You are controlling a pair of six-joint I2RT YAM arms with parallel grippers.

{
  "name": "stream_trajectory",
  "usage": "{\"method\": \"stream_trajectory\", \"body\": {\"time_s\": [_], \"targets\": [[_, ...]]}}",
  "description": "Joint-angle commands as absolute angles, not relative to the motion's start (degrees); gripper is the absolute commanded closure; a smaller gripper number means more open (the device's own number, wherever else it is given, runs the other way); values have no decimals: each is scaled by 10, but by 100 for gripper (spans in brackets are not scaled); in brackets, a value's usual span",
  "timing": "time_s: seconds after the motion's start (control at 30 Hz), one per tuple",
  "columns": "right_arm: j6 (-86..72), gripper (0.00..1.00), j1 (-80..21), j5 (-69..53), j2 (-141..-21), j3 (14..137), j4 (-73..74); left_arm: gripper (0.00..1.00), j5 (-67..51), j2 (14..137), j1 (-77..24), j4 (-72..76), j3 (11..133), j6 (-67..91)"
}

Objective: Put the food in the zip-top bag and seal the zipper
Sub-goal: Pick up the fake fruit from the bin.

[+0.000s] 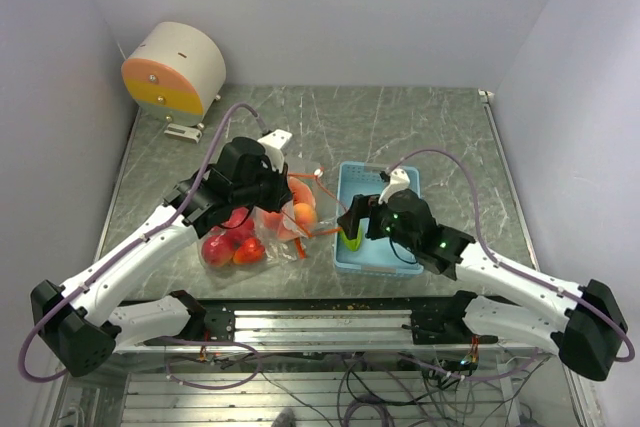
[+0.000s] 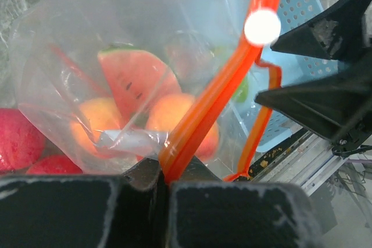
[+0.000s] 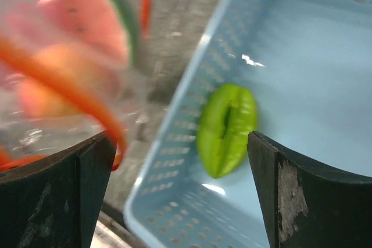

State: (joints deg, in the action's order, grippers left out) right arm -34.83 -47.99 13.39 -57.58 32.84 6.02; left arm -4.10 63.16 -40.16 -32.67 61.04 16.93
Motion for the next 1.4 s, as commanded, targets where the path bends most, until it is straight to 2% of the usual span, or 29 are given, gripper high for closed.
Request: {"method": "stream_trajectory", "body": {"time_s": [0.0,0.1,0.3,0.5,0.6,0.77,1.07,1.37], "targets": [[-278,6,-477,-20,-539,336,-56,93,-29,641,-399,-298,588,168],[-274,5,-477,-34,-496,326,-78,93,-21,659,-400,-297,584,166],[-300,4,-476,87,-449,325,1,93,-2,673,-399,-302,597,160],[-366,3,-476,247,-506,362,143,93,13,665,-400,-312,612,160],[-389,2,-474,278,-510,360,162,93,30,657,-399,-323,615,158],[-393,2,-460,259,-526,343,152,93,41,651,-399,-331,612,157],[-375,1,-428,141,-666,332,87,93,24,627,-399,-331,612,164],[-353,4,-417,76,-761,341,23,93,20,606,-399,-333,598,168]]}}
